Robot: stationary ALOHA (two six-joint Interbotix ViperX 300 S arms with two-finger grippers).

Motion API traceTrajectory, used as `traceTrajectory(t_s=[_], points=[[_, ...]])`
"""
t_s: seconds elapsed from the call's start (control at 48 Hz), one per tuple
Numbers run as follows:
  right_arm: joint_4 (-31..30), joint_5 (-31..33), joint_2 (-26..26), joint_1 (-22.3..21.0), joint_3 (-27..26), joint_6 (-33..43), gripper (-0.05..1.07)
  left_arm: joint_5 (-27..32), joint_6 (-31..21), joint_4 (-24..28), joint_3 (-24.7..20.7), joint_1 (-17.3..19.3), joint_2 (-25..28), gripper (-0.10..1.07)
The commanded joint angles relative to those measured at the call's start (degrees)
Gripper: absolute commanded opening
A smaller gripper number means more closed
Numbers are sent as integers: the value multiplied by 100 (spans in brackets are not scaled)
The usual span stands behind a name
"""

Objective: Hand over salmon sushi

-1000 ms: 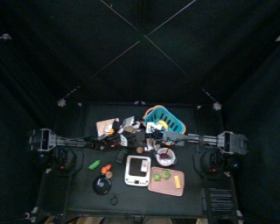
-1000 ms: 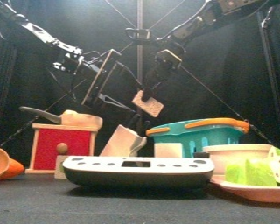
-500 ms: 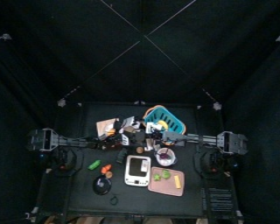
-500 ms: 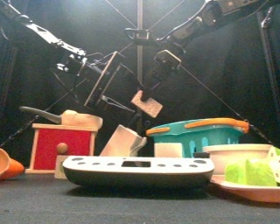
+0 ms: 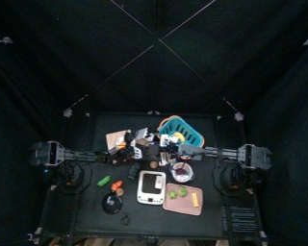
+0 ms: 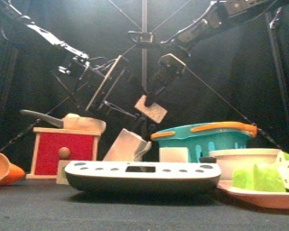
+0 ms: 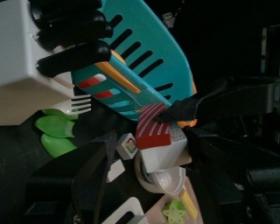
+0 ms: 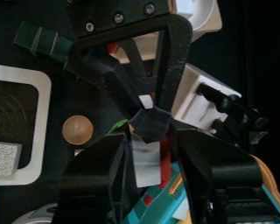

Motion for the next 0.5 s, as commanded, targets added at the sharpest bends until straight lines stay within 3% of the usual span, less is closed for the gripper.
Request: traceTrajectory(t_s=[0.0, 0.312, 0.479], points=[[-9, -97, -114, -62, -176, 0, 63, -26, 9, 0, -141, -18, -26, 96], [0, -97, -114, -105, -141, 0, 63, -26, 9, 0, -185, -35, 44, 94], [9, -141, -114, -105, -141, 0, 63, -35, 9, 0, -193, -35, 53, 81]])
